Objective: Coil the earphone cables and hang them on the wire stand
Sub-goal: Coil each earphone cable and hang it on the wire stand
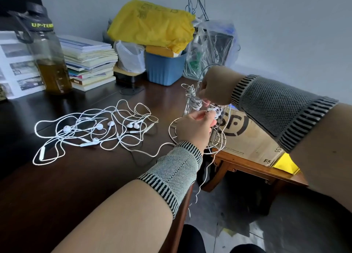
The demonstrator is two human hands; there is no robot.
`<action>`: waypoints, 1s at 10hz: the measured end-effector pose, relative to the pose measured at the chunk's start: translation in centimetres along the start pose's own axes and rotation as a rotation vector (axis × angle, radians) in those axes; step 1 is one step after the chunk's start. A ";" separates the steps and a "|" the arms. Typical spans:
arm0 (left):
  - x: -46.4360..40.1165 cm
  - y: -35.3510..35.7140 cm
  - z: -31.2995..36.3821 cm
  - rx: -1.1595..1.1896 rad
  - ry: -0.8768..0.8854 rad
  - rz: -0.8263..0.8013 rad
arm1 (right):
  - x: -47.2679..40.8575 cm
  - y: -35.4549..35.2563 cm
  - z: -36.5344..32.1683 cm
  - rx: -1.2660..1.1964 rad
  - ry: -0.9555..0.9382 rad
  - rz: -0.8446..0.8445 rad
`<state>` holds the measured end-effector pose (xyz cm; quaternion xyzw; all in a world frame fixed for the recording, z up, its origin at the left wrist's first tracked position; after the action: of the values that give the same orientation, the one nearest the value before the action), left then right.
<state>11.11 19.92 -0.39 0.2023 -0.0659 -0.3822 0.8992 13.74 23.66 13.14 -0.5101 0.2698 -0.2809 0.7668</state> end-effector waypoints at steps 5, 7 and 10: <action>0.1 0.1 -0.4 0.116 -0.056 -0.030 | 7.2 2.3 3.4 -0.526 0.069 0.306; 0.3 0.2 0.0 0.111 -0.064 -0.020 | 6.2 3.0 2.0 -0.677 0.116 0.362; 0.0 -0.2 -0.2 0.151 -0.080 0.015 | 6.6 3.4 0.8 -0.464 0.151 0.442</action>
<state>11.06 19.82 -0.65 0.2536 -0.1322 -0.3773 0.8808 19.46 20.62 9.44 -0.5782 0.4866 -0.0758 0.6505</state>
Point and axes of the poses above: each hand's wrist, its own x-axis away from the middle knuckle, its own y-axis out of the palm, z = x × y, the point moved 9 cm from there along -x, towards the middle knuckle, and after that the axes turned 10 degrees about x, right-handed, at the moved point
